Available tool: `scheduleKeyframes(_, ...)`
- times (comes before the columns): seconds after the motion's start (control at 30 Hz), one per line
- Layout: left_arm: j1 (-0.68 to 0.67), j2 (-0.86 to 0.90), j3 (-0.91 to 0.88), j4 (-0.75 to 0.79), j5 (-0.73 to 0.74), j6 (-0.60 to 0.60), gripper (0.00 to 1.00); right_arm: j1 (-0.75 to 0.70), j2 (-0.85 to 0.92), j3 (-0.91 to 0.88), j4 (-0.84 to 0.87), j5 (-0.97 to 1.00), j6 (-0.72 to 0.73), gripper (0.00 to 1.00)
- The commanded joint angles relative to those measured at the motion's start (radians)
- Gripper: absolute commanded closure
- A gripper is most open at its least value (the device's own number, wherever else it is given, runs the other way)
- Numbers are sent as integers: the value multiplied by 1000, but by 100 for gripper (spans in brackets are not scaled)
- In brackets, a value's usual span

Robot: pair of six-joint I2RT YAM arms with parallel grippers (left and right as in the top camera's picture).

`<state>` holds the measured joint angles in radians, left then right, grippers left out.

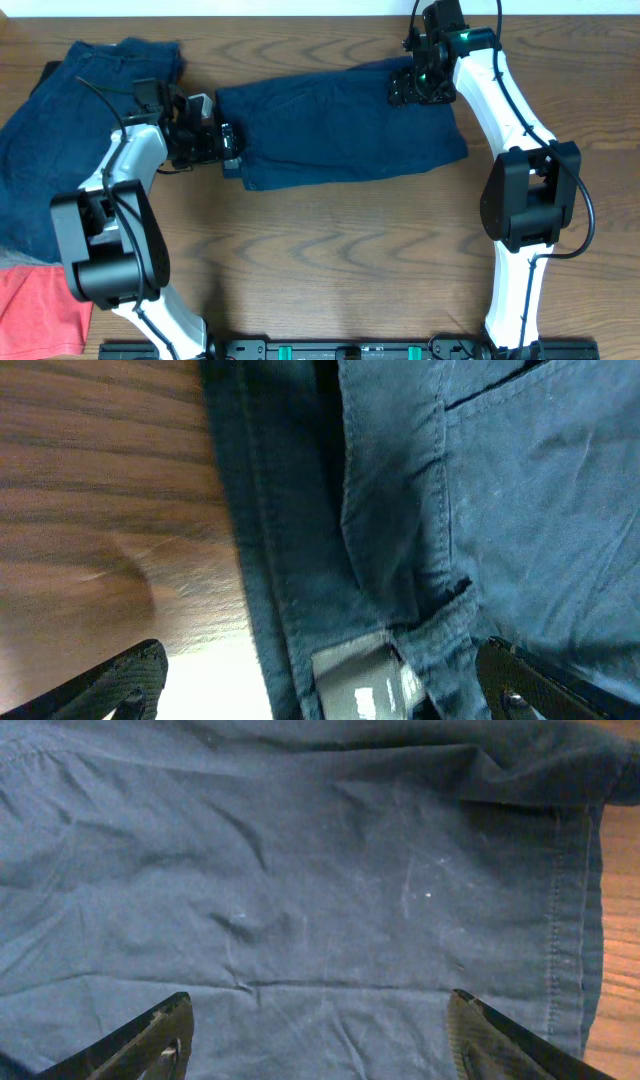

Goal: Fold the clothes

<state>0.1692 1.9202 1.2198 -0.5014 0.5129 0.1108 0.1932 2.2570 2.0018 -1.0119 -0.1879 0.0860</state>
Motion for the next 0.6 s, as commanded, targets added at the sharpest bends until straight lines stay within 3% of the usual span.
scheduleKeyframes(0.0, 2, 51, 7, 10, 74, 27, 0, 3, -20, 7, -2, -12, -16, 21)
scheduleKeyframes(0.17, -3, 106, 7, 37, 143, 27, 2, 5, -20, 7, -2, -12, -12, 23)
scheduleKeyframes(0.3, -33, 127, 7, 46, 150, 27, 15, 5, -20, 7, -2, -12, -12, 26)
scheduleKeyframes(0.4, -63, 131, 7, 52, 149, 27, 39, 5, -20, 7, -3, -11, -1, 29)
scheduleKeyframes(0.53, -77, 127, 11, 62, 134, -37, 92, 1, -20, 7, -6, -11, -1, 34)
scheduleKeyframes(0.57, -74, 121, 18, 53, 133, -63, 94, -2, -20, 7, -8, -11, -1, 35)
